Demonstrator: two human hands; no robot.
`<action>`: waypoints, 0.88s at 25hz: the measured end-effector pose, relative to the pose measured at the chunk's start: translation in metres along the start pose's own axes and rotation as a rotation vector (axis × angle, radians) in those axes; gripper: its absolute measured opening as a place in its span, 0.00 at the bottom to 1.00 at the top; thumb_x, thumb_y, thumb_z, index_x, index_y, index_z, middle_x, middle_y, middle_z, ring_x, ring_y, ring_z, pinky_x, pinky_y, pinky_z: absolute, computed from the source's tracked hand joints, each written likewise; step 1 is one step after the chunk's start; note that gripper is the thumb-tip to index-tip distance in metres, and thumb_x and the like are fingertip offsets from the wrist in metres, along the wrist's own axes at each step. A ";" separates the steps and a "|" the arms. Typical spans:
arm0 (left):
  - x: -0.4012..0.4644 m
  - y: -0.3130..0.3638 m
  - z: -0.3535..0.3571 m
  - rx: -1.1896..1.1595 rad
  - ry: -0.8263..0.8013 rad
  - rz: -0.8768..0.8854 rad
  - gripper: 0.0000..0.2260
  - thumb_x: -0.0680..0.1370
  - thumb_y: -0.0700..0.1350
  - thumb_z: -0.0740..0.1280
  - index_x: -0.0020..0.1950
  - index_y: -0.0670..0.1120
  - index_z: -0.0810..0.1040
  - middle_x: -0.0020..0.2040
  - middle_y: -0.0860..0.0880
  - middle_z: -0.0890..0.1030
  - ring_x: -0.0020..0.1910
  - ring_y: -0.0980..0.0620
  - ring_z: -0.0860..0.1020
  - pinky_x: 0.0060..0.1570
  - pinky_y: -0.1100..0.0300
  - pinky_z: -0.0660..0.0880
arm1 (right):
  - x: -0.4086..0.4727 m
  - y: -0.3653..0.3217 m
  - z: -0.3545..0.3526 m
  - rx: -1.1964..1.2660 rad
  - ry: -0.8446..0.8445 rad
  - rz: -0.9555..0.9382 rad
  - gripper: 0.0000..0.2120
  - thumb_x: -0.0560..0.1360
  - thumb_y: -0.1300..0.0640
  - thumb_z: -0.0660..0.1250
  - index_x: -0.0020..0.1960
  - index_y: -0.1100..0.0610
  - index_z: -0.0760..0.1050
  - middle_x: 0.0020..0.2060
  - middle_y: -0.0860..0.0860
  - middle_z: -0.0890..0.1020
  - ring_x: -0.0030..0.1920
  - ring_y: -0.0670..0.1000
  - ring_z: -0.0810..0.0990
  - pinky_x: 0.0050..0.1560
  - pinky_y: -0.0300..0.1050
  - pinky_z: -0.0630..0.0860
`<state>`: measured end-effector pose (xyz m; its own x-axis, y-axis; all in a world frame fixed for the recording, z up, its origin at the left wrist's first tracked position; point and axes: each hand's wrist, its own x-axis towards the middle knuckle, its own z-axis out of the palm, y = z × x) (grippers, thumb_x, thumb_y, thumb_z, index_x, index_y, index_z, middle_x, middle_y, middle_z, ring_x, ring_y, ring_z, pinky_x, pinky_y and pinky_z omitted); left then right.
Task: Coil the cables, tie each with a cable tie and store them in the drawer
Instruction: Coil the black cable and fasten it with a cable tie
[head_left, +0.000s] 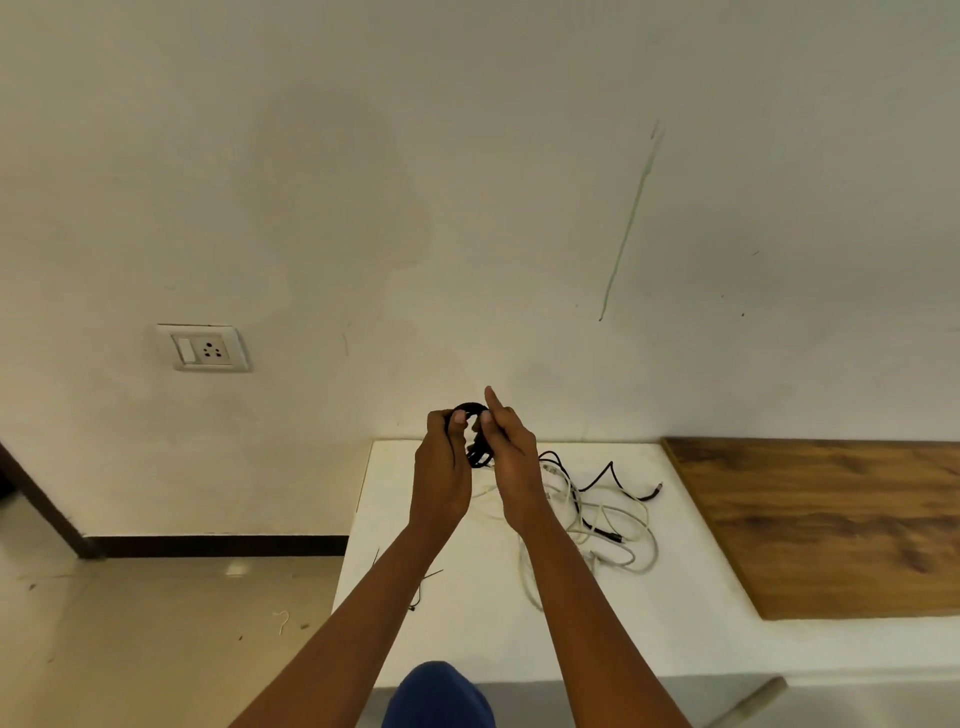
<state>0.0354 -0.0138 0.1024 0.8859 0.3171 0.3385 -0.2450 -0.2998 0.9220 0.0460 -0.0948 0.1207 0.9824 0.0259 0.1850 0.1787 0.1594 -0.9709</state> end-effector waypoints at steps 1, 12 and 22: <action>0.000 -0.003 0.000 0.007 -0.006 -0.007 0.12 0.82 0.52 0.50 0.52 0.49 0.70 0.36 0.57 0.75 0.32 0.64 0.74 0.30 0.73 0.68 | -0.001 0.002 0.002 0.124 0.016 0.074 0.16 0.81 0.60 0.58 0.67 0.56 0.71 0.51 0.49 0.78 0.51 0.46 0.76 0.58 0.38 0.71; 0.014 -0.052 -0.018 -0.011 -0.114 -0.072 0.10 0.83 0.48 0.53 0.50 0.49 0.72 0.41 0.57 0.79 0.38 0.61 0.77 0.33 0.74 0.70 | 0.003 0.042 0.006 0.525 -0.150 0.352 0.15 0.81 0.60 0.56 0.65 0.57 0.71 0.34 0.50 0.77 0.39 0.50 0.76 0.46 0.46 0.74; 0.006 -0.106 -0.035 0.064 -0.260 -0.166 0.12 0.83 0.51 0.53 0.49 0.48 0.73 0.38 0.56 0.78 0.32 0.64 0.75 0.31 0.73 0.69 | -0.013 0.104 0.015 0.619 -0.187 0.434 0.15 0.79 0.63 0.53 0.62 0.60 0.73 0.34 0.49 0.75 0.35 0.46 0.71 0.42 0.40 0.70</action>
<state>0.0532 0.0512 0.0128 0.9847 0.1287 0.1171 -0.0703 -0.3216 0.9443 0.0511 -0.0641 0.0195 0.9221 0.3692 -0.1162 -0.3368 0.6175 -0.7108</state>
